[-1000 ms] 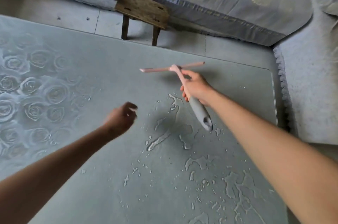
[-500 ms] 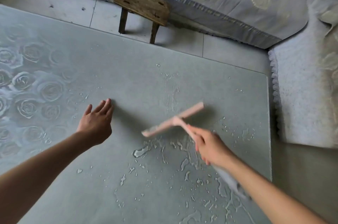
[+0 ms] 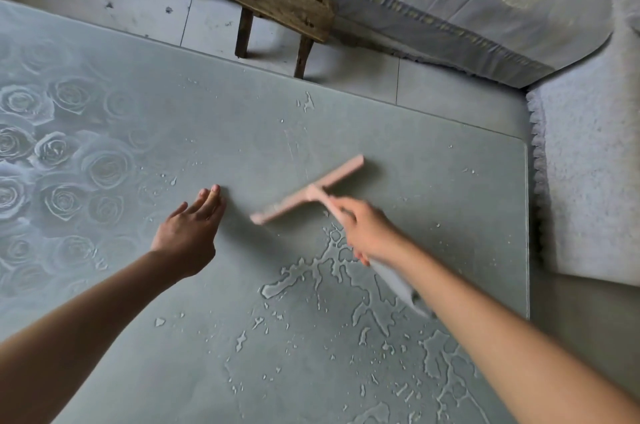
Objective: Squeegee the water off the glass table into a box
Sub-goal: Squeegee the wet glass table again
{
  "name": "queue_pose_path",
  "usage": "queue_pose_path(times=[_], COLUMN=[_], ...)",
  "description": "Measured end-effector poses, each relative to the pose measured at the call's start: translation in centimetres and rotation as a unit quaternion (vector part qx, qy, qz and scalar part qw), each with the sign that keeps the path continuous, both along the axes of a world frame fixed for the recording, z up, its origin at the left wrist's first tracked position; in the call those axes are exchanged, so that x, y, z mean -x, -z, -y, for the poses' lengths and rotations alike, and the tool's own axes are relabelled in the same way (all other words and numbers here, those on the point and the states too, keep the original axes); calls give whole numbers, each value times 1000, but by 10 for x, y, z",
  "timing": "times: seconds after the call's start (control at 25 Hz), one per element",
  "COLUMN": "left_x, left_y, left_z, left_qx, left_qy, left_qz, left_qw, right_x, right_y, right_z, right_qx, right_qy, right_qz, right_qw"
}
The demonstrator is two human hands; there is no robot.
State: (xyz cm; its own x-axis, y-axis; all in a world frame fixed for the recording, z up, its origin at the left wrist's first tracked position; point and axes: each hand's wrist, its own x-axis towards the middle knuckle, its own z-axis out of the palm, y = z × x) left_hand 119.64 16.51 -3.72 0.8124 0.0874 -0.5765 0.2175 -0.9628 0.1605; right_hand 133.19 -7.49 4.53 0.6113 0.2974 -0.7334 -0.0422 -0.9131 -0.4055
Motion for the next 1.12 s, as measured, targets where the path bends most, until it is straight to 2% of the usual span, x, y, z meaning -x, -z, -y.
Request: queue_pose_path(times=[0.12, 0.2, 0.36, 0.48, 0.56, 0.64, 0.72, 0.8, 0.88, 0.96, 1.04, 1.12], left_x=[-1, 0, 3, 5, 6, 12, 22, 38, 54, 71, 89, 100], left_y=[1, 0, 2, 6, 7, 6, 2, -4, -8, -13, -16, -17], left_z=[0, 2, 0, -3, -6, -11, -15, -27, -42, -60, -75, -85], left_qx=[21, 32, 53, 73, 96, 113, 92, 49, 17, -2, -23, -36], left_qy=[-10, -25, -37, -53, -60, -64, -67, -120, -189, -246, -274, -289], left_qz=[1, -2, 12, 31, 47, 81, 119, 134, 123, 109, 93, 80], left_qw=[1000, 999, 998, 995, 993, 988, 986, 983, 974, 963, 957, 953], right_x=[43, 36, -29, -47, -28, 1, 17, 20, 17, 21, 32, 40], right_y=[-30, -52, -51, -33, -33, -45, -64, -79, -87, -79, -60, -43], right_z=[48, 46, -31, -63, -33, 13, 43, 32, -15, -85, -157, -199], right_qx=[76, 100, 11, -28, -38, -21, 37, 51, -20, -75, -76, -63], right_qy=[-15, -51, -119, -56, 7, 12, -61, -144, -218, -319, -406, -439], right_qz=[-62, -66, -24, -60, -96, -80, -18, 33, 50, 56, 57, 45], right_qw=[995, 991, 993, 996, 995, 996, 997, 988, 974, 943, 909, 895])
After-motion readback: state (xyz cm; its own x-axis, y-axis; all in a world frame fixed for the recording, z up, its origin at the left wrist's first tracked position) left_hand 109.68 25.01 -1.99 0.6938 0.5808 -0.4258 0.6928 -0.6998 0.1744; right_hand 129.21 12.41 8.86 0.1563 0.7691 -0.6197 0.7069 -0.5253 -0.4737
